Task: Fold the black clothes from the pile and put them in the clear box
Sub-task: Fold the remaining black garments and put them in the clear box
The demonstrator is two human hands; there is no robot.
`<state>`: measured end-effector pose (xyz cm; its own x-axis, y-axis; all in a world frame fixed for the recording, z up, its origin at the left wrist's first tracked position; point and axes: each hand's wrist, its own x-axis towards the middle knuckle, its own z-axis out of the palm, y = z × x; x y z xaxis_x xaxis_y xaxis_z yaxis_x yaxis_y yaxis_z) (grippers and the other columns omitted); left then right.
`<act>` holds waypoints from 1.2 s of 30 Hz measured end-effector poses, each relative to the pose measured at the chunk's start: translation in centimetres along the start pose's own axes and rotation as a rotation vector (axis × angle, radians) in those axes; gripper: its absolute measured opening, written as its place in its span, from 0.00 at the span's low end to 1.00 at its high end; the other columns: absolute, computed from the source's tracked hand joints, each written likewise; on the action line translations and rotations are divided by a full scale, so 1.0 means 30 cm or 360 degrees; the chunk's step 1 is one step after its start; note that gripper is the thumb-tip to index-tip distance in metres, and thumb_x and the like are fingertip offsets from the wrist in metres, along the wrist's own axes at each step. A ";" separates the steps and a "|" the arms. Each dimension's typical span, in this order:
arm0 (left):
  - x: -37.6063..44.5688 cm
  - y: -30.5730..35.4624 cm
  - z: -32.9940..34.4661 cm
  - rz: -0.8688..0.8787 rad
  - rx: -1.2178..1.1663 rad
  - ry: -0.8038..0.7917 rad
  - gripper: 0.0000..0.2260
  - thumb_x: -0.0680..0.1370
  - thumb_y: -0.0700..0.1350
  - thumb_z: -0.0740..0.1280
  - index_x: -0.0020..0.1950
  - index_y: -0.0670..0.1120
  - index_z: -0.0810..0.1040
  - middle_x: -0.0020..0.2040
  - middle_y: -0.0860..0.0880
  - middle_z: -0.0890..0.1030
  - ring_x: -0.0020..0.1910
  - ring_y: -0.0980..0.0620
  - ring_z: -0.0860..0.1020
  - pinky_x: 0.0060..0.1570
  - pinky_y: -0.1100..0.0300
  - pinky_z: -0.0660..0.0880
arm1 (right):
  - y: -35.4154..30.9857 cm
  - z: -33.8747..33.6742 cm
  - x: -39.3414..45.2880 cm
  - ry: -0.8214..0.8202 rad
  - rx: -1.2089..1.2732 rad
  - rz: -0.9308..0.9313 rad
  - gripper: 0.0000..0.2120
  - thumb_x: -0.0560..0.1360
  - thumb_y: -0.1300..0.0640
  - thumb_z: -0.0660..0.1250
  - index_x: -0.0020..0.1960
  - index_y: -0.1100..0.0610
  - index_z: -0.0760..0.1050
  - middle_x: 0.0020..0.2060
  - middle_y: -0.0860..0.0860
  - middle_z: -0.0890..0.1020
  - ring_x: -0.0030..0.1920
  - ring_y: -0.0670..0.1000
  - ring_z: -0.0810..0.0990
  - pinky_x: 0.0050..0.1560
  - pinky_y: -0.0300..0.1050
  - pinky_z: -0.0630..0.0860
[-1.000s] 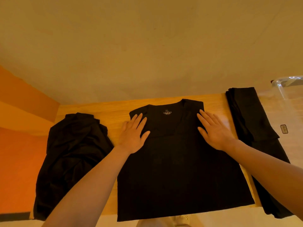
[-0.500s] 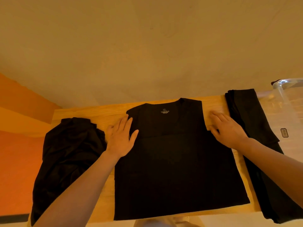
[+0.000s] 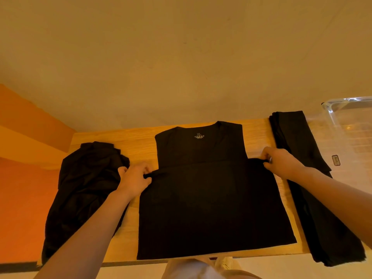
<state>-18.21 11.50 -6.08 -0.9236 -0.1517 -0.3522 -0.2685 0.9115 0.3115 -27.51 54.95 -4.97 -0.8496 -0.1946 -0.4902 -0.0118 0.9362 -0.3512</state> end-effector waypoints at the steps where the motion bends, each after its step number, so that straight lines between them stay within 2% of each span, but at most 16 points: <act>1: 0.000 0.007 -0.006 -0.0059 0.0008 -0.0030 0.10 0.75 0.46 0.69 0.55 0.56 0.73 0.50 0.58 0.74 0.57 0.53 0.73 0.48 0.57 0.51 | -0.001 0.002 0.002 -0.0002 0.0051 0.0017 0.10 0.76 0.61 0.68 0.55 0.55 0.72 0.49 0.50 0.77 0.47 0.49 0.77 0.50 0.47 0.78; 3: -0.003 0.020 -0.019 -0.0157 0.0098 -0.0068 0.10 0.77 0.49 0.67 0.58 0.56 0.74 0.51 0.57 0.75 0.58 0.52 0.73 0.50 0.55 0.53 | 0.002 0.006 0.003 0.0005 0.0130 0.0054 0.12 0.76 0.61 0.68 0.58 0.56 0.72 0.49 0.49 0.75 0.48 0.48 0.75 0.48 0.41 0.74; 5: -0.006 0.026 -0.030 -0.0203 0.0215 -0.0091 0.03 0.77 0.53 0.67 0.50 0.57 0.76 0.47 0.56 0.75 0.57 0.50 0.73 0.50 0.53 0.56 | 0.012 0.007 0.001 0.0009 0.0158 0.0055 0.11 0.76 0.59 0.68 0.58 0.57 0.76 0.48 0.49 0.78 0.47 0.48 0.77 0.46 0.39 0.72; 7: -0.014 0.035 -0.043 -0.0243 0.0247 -0.0090 0.07 0.75 0.56 0.69 0.44 0.55 0.77 0.46 0.54 0.73 0.55 0.50 0.72 0.51 0.51 0.59 | 0.021 0.004 -0.012 0.0023 0.0178 0.0017 0.09 0.76 0.58 0.68 0.55 0.56 0.78 0.47 0.51 0.80 0.48 0.49 0.78 0.47 0.40 0.72; 10: -0.022 0.030 -0.062 -0.0339 0.0156 -0.0106 0.10 0.74 0.57 0.70 0.47 0.52 0.76 0.50 0.52 0.73 0.57 0.48 0.72 0.55 0.51 0.60 | 0.024 -0.006 -0.048 0.0080 0.0280 -0.0027 0.08 0.76 0.60 0.67 0.55 0.55 0.78 0.47 0.50 0.79 0.48 0.49 0.78 0.49 0.40 0.71; 12: -0.028 0.011 -0.073 -0.0404 0.0005 -0.0166 0.12 0.74 0.56 0.71 0.52 0.52 0.77 0.52 0.52 0.77 0.58 0.47 0.73 0.57 0.50 0.61 | 0.024 -0.011 -0.069 0.0126 0.0337 -0.0032 0.09 0.77 0.60 0.66 0.56 0.56 0.77 0.45 0.49 0.79 0.46 0.47 0.78 0.45 0.38 0.71; 14: -0.029 -0.009 -0.079 -0.0452 -0.0332 -0.0168 0.13 0.72 0.52 0.73 0.54 0.51 0.77 0.52 0.52 0.79 0.56 0.49 0.75 0.61 0.51 0.65 | 0.022 -0.012 -0.085 0.0163 0.0368 -0.0039 0.09 0.77 0.60 0.66 0.57 0.57 0.77 0.41 0.47 0.77 0.41 0.44 0.76 0.40 0.34 0.69; 17: -0.052 0.011 -0.097 -0.0507 -0.0849 -0.0156 0.16 0.74 0.45 0.73 0.60 0.46 0.77 0.51 0.51 0.78 0.52 0.54 0.74 0.56 0.58 0.68 | 0.016 -0.014 -0.098 0.0164 0.0394 -0.0051 0.10 0.77 0.61 0.66 0.59 0.58 0.77 0.40 0.45 0.76 0.39 0.43 0.76 0.38 0.33 0.69; 23: -0.074 0.018 -0.090 -0.0610 -0.0947 -0.0013 0.16 0.76 0.46 0.70 0.62 0.43 0.77 0.56 0.49 0.76 0.60 0.49 0.73 0.57 0.57 0.68 | 0.005 -0.019 -0.114 0.0177 0.0468 -0.0028 0.11 0.77 0.60 0.66 0.59 0.58 0.77 0.44 0.49 0.79 0.42 0.45 0.80 0.40 0.33 0.71; 27: -0.097 0.025 -0.114 -0.0558 -0.1052 0.0048 0.18 0.76 0.48 0.70 0.64 0.44 0.76 0.58 0.50 0.77 0.57 0.53 0.73 0.56 0.59 0.69 | -0.012 -0.039 -0.127 0.0191 0.0639 -0.0002 0.09 0.76 0.59 0.66 0.57 0.56 0.77 0.44 0.50 0.81 0.42 0.48 0.81 0.44 0.38 0.75; 30: -0.136 0.040 -0.148 -0.0430 -0.1063 0.0061 0.14 0.76 0.48 0.70 0.61 0.47 0.77 0.52 0.53 0.80 0.50 0.58 0.75 0.46 0.65 0.69 | -0.021 -0.075 -0.142 0.0133 0.0735 -0.0040 0.06 0.76 0.59 0.67 0.51 0.51 0.78 0.44 0.50 0.83 0.44 0.51 0.82 0.51 0.47 0.78; 33: -0.172 0.065 -0.213 -0.0331 -0.1131 0.0123 0.11 0.75 0.47 0.71 0.56 0.49 0.78 0.47 0.56 0.80 0.47 0.61 0.76 0.42 0.68 0.69 | -0.040 -0.140 -0.149 0.0102 0.0870 -0.0085 0.06 0.75 0.61 0.67 0.50 0.53 0.80 0.40 0.49 0.84 0.44 0.51 0.83 0.52 0.46 0.77; 36: -0.149 0.086 -0.296 -0.0251 -0.1231 0.0199 0.08 0.75 0.46 0.71 0.53 0.51 0.79 0.45 0.53 0.82 0.45 0.58 0.79 0.44 0.67 0.70 | -0.078 -0.221 -0.124 0.0189 0.0913 -0.0118 0.05 0.76 0.61 0.67 0.49 0.55 0.80 0.34 0.47 0.83 0.37 0.43 0.81 0.48 0.40 0.73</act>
<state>-17.21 11.12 4.14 -0.8703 -0.3405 -0.3558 -0.4700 0.3588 0.8064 -27.82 55.42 2.96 -0.9111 -0.1886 -0.3666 0.1854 0.6069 -0.7729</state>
